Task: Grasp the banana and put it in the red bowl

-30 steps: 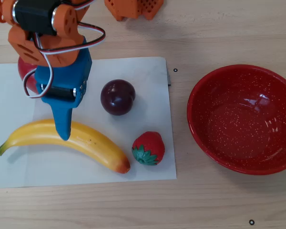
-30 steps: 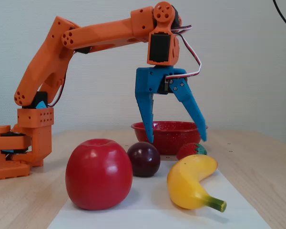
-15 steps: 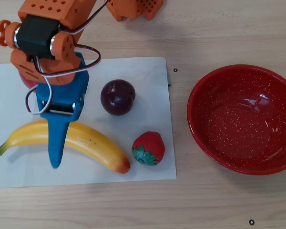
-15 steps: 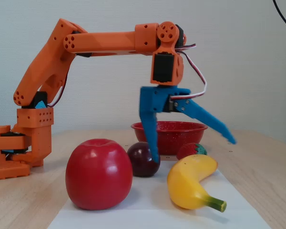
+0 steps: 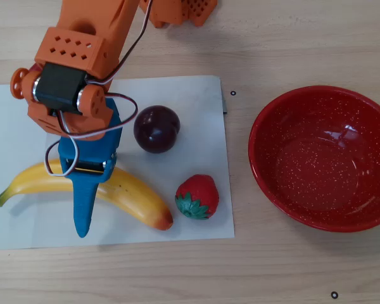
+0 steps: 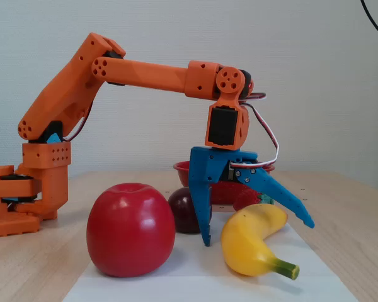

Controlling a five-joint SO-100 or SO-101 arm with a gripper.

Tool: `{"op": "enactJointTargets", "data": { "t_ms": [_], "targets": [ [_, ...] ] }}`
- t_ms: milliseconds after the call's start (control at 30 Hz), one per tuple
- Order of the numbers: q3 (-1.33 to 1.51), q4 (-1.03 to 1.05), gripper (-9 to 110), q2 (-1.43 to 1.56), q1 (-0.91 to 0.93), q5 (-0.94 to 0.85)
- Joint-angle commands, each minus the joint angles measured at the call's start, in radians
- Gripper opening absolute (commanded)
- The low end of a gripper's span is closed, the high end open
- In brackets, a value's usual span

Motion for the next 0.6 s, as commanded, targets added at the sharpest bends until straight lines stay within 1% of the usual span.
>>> {"op": "enactJointTargets", "data": {
  "t_ms": [0, 67, 233, 300, 567],
  "targets": [
    [-0.061, -0.021, 67, 0.046, -0.006, 0.012],
    [-0.063, -0.035, 64, 0.035, -0.006, 0.012],
    [-0.066, -0.049, 52, 0.026, -0.008, 0.006],
    [-0.067, -0.049, 44, 0.026, -0.009, 0.000],
    [-0.083, -0.054, 3, 0.046, -0.020, -0.020]
  ]
}}
